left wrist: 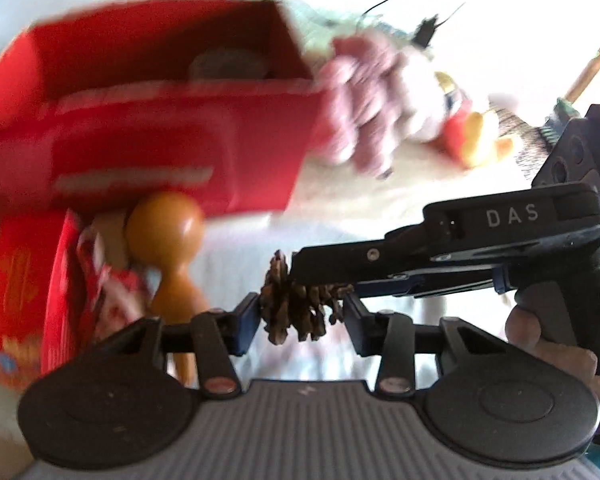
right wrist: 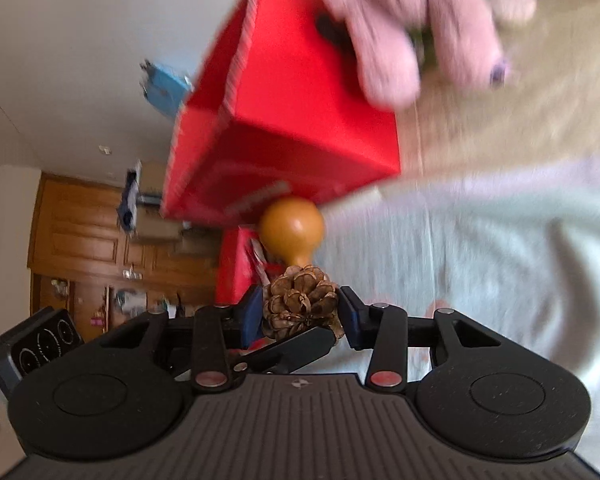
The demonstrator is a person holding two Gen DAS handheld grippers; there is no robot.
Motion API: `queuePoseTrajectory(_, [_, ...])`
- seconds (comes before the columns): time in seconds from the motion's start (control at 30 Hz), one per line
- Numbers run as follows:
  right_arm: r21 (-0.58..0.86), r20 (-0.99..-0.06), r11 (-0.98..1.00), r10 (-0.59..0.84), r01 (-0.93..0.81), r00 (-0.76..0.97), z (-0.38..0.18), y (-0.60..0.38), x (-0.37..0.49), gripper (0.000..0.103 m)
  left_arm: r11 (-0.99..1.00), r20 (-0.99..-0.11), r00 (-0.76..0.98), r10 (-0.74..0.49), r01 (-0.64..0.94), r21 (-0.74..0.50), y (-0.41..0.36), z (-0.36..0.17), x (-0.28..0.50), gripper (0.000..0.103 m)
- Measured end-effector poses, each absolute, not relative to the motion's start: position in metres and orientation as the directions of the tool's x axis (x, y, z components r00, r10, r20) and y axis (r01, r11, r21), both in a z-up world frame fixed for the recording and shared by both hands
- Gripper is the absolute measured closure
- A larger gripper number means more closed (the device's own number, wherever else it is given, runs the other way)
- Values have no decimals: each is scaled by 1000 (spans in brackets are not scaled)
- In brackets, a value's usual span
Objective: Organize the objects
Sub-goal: 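Grasp the brown pinecone with the right gripper, then lift the pinecone with the right gripper and carry it over the red box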
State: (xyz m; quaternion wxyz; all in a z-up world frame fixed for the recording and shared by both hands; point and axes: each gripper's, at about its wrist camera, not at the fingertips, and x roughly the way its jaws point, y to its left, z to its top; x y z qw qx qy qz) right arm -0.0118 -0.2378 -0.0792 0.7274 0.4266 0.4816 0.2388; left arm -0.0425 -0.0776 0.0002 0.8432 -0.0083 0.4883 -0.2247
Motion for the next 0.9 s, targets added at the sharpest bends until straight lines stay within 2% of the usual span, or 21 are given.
queuePoseTrajectory(0.23, [808,-451,588,672,-52,588,-9,-245,-3,59,836,-698,533,-478,521,-175,-84,59,-24,61])
queuePoseTrajectory(0.37, [750,-453,655,614,-96,646,21,-227,15,59,814,-655,552,-515,556,-171,-68,78,5,60])
queuePoseTrajectory(0.53, [621,-547,779,513,-90,661,31,-192,51,60,800,-658,532,-533,571,-186,-47,71,47,60])
queuePoseTrajectory(0.73, [542,-635,840,433,-31,640,18,-169,76,60,784,-688,477,-547,580,-222,-32,49,84,60])
queuePoseTrajectory(0.8, [477,-674,879,369,-5,640,15,-160,79,70,772,-694,452,-561,589,-241,-24,44,89,60])
queuePoseTrajectory(0.9, [409,-714,912,295,35,634,9,-150,84,71,755,-704,419,-573,605,-253,-24,35,99,61])
